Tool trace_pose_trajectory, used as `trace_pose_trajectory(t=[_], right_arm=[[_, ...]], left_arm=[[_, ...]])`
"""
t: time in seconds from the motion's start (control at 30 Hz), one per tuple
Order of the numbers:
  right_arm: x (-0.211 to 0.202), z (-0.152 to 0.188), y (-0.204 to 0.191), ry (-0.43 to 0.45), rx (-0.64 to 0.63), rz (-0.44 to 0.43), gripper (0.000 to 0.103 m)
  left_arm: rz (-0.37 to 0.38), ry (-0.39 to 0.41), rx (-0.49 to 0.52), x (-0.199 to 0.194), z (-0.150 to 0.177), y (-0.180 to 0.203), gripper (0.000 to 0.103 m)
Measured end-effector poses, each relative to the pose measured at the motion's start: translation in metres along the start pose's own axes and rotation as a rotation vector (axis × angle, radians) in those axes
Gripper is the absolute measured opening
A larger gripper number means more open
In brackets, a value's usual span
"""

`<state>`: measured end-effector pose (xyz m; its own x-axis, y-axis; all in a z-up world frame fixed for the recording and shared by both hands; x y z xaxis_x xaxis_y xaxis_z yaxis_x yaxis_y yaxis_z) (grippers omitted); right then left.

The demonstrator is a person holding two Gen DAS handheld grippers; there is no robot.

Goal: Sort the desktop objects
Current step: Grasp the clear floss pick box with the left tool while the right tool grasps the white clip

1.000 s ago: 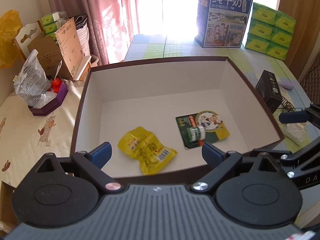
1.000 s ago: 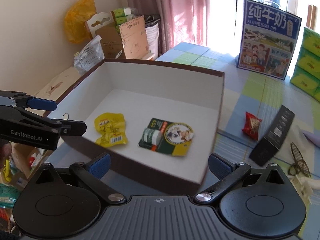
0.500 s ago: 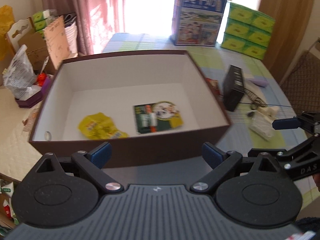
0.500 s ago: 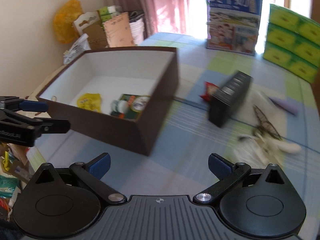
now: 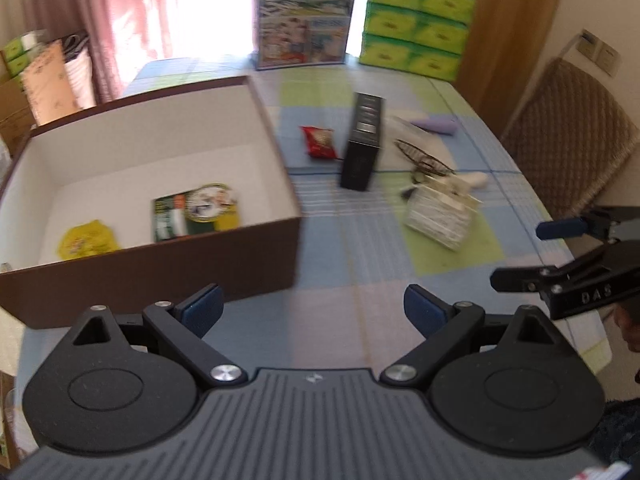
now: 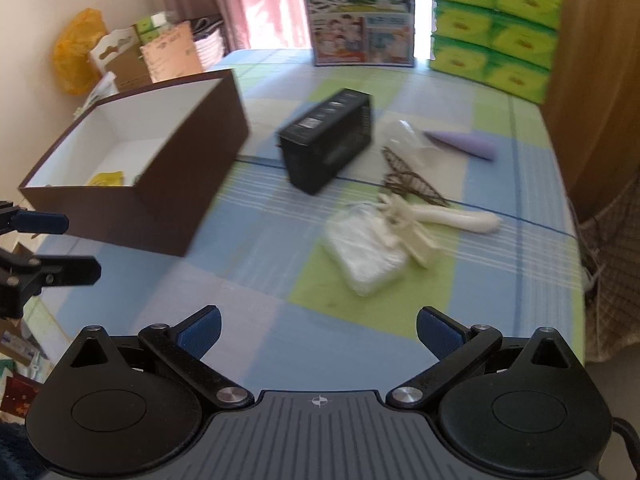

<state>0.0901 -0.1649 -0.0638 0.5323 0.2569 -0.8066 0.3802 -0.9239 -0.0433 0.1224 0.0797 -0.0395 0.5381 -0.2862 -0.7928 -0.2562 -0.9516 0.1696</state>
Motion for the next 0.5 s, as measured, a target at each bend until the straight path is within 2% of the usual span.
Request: trace_pose_trajectory(t=[0.5], right_arm=[[0.007,0.031,0.079,-0.017,0.108,0.056,0.101]], left_arm=[[0.075,-0.042,0.148,0.066,-0.001,0.084,0.095]])
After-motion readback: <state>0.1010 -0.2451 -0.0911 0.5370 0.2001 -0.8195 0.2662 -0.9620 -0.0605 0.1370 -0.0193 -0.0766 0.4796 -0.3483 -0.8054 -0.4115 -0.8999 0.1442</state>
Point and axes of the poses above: each gripper's, at about its wrist camera, not at the fingertips, and x roughly the way its jaws point, y to its right, z to its underside, the point moved 3 cm from there along x, roughly the way its jaws point, and after that the axes turned 9 degrees about -x, right-handed, at the moved point
